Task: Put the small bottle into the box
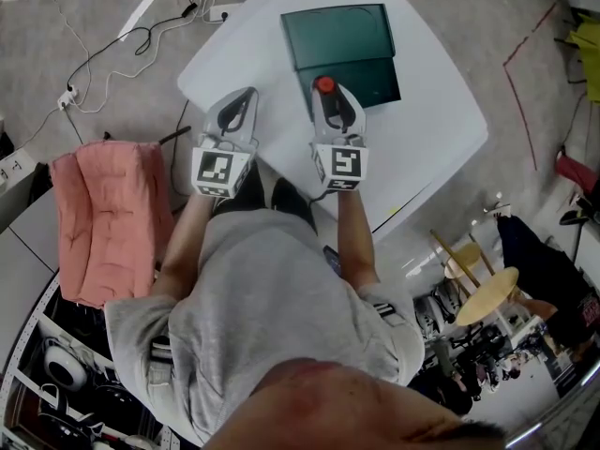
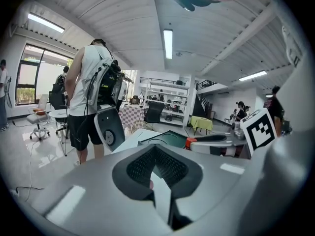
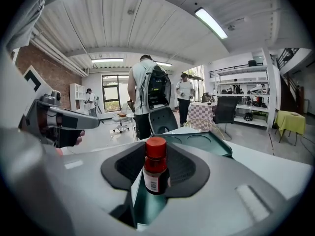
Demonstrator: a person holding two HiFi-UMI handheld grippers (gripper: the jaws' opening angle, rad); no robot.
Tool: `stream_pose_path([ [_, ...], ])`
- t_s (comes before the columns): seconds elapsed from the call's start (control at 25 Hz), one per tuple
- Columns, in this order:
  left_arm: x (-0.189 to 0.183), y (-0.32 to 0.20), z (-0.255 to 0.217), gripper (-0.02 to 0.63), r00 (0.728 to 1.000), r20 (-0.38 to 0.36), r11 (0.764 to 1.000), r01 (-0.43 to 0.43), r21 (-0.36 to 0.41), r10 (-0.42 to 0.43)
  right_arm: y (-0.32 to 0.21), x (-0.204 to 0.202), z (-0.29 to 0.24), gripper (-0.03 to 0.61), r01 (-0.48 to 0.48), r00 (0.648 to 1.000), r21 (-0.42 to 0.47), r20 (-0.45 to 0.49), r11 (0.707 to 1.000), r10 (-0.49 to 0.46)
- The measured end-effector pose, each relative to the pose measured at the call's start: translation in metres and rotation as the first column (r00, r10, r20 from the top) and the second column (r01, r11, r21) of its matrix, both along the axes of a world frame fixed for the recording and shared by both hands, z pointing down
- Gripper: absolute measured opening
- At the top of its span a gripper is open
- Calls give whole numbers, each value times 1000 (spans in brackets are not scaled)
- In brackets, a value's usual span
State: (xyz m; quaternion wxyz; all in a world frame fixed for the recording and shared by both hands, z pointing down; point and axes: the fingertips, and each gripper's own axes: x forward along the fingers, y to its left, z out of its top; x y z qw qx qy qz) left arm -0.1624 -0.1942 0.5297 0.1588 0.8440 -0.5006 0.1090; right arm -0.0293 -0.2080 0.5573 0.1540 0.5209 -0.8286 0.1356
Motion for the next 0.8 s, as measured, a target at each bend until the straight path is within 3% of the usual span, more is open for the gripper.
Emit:
stream_pose_path([
  [0.8,-1,-17,21,11,1000,8,999,-24,-40,25,-18,-11,35,133,-3,1000,-59,-4,998,3],
])
